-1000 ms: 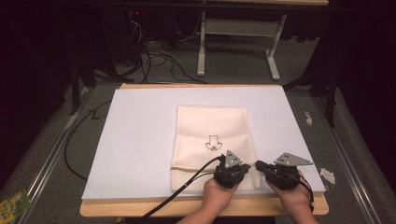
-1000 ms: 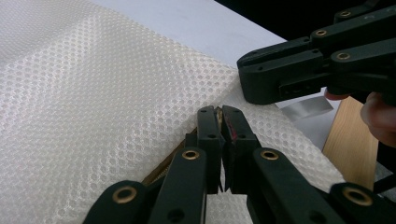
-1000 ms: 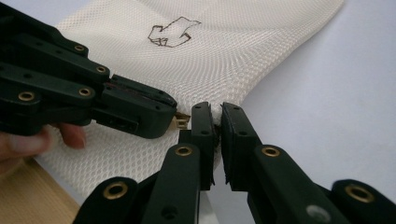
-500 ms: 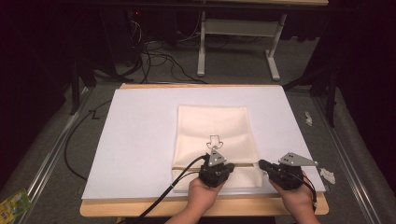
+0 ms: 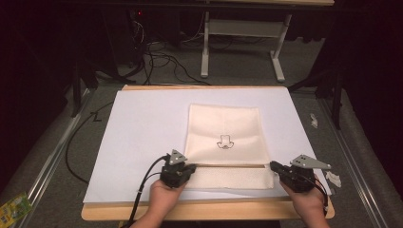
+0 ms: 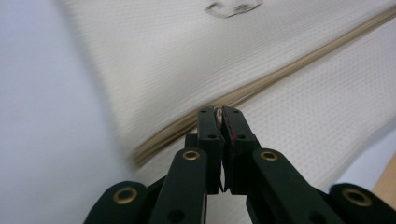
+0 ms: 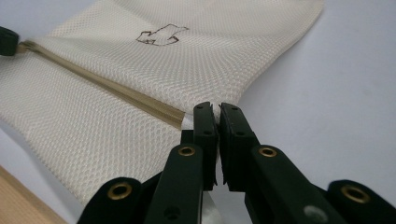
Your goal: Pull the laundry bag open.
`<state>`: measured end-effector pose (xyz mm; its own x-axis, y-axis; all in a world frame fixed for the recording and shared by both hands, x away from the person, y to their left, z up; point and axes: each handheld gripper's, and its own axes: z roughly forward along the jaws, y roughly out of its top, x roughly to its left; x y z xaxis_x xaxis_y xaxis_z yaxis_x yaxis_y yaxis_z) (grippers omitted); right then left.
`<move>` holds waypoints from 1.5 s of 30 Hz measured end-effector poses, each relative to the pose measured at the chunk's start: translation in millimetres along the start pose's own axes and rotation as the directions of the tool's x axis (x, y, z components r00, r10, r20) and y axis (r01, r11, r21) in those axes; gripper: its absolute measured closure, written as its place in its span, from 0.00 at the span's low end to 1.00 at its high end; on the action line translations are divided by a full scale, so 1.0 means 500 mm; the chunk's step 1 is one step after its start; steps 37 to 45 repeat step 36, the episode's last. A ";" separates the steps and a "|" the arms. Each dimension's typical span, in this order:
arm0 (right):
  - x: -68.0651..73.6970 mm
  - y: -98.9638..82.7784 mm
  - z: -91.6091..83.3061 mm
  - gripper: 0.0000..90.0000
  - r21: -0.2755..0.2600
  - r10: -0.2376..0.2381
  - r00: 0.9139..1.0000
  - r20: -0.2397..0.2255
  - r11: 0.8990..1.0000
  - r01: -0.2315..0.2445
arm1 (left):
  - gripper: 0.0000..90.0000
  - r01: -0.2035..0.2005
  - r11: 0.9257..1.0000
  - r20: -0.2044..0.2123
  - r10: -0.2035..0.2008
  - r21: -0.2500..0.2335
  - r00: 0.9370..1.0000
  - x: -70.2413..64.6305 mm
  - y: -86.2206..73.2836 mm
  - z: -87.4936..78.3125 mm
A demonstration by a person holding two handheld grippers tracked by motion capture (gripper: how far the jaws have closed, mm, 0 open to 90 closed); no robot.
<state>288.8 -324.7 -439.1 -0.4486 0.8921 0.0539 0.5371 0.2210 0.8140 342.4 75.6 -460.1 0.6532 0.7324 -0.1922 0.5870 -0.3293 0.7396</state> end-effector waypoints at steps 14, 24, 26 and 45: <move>-0.020 -0.019 0.005 0.80 -0.003 0.022 1.000 0.000 1.000 -0.022 | 0.64 -0.088 0.990 -0.080 0.079 -0.113 0.994 0.067 -0.042 -0.067; -0.119 -0.038 -0.055 0.23 -0.142 0.145 0.974 0.175 0.983 -0.121 | 0.18 -0.088 0.984 -0.222 0.053 -0.155 0.974 0.169 -0.053 -0.155; -0.139 -0.043 -0.070 0.19 -0.163 0.176 0.960 0.216 0.976 -0.142 | 0.14 -0.035 0.982 -0.241 -0.011 -0.187 0.970 0.195 -0.060 -0.175; -0.112 -0.035 -0.050 0.17 -0.136 0.099 0.975 0.197 0.988 -0.073 | 0.04 -0.036 0.983 -0.248 -0.010 -0.182 0.969 0.195 -0.061 -0.162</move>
